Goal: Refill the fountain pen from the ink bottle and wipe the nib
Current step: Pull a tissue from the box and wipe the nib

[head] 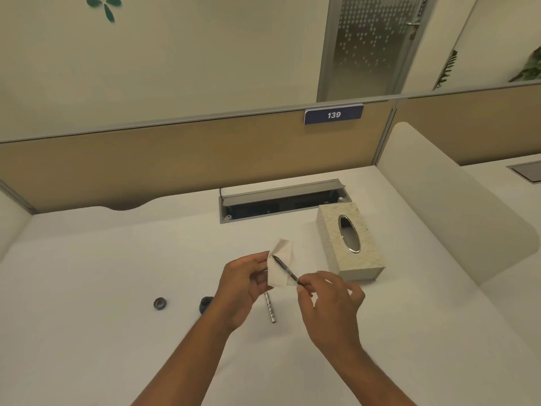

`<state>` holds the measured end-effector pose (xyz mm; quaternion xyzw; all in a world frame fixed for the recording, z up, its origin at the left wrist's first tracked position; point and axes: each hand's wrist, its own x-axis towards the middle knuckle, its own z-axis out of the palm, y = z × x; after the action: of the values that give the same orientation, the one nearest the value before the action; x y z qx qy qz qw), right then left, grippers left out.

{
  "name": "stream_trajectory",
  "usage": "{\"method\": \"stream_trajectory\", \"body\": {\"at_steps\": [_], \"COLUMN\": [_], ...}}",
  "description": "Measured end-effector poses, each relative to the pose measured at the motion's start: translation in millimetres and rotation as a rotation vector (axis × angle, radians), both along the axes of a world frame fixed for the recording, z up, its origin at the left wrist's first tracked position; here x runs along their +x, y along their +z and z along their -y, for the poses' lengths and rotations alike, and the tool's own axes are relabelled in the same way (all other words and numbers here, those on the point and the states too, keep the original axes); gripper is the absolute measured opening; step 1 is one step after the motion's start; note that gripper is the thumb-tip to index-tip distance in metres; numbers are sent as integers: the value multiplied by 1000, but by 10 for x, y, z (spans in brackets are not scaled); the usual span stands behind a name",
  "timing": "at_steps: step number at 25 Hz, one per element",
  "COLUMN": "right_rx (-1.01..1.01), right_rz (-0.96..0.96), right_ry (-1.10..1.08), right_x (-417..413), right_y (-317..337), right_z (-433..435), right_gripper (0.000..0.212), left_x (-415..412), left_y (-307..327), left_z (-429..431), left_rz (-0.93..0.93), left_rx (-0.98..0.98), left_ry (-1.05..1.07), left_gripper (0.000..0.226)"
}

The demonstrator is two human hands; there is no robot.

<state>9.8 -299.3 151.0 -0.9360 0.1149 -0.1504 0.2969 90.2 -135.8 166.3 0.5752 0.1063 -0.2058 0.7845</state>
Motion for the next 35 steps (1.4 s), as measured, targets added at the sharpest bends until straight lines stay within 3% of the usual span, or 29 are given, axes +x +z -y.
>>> {"method": "stream_trajectory", "body": {"at_steps": [5, 16, 22, 28, 35], "right_rx": [7, -9, -2, 74, -44], "right_rz": [-13, -8, -61, 26, 108], "right_ry": [16, 56, 79, 56, 104], "right_x": [-44, -177, -221, -306, -188], "right_y": [26, 55, 37, 78, 91], "right_z": [-330, -857, -960, -973, -1099], "right_gripper": [18, 8, 9, 10, 11], "left_x": [-178, -298, -262, -198, -275], "left_y": [-12, -145, -169, -166, -95], "left_z": [-331, -746, -855, -1005, -954], "left_rz": [-1, -68, -114, -96, -66], "left_rx": [-107, -333, -307, -219, -148], "left_ry": [-14, 105, 247, 391, 309], "left_gripper": [27, 26, 26, 11, 20]}}
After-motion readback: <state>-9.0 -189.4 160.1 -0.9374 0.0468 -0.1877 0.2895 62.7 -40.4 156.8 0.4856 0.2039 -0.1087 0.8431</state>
